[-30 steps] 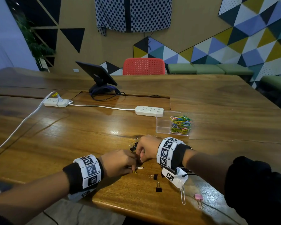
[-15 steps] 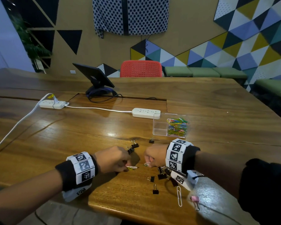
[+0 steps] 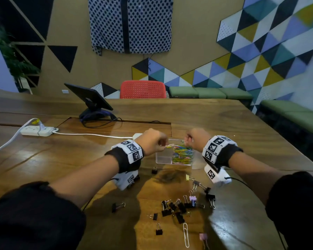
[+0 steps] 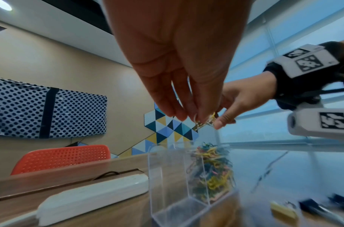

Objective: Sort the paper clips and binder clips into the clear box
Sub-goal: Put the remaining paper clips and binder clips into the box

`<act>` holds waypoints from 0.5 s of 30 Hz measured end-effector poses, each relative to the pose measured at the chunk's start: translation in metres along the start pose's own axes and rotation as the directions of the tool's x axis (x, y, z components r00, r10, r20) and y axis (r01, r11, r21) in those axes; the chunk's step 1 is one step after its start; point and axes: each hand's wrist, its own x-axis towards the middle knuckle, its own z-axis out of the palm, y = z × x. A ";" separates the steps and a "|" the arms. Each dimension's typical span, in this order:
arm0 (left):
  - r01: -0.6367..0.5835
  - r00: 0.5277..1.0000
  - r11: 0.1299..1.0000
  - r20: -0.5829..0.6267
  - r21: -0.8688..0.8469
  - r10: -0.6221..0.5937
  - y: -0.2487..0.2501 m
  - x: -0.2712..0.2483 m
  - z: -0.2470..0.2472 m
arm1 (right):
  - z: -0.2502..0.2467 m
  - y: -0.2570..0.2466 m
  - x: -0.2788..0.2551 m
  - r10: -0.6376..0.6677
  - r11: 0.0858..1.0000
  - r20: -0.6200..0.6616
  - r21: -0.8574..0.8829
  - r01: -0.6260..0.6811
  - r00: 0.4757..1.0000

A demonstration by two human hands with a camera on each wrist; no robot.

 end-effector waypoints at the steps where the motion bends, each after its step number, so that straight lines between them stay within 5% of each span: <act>1: 0.017 1.000 1.000 -0.015 0.002 -0.017 0.000 0.008 0.001 | 0.001 0.002 0.001 0.023 1.000 -0.014 0.004 -0.023 1.000; 8: 0.156 0.983 0.987 -0.089 -0.044 -0.159 0.000 0.044 0.033 | 0.007 0.016 0.006 0.096 0.995 0.013 0.026 -0.097 0.995; 15: 0.171 0.982 0.982 -0.072 -0.081 -0.177 0.009 0.064 0.051 | 0.017 0.036 0.003 0.130 0.982 -0.056 0.145 -0.120 0.990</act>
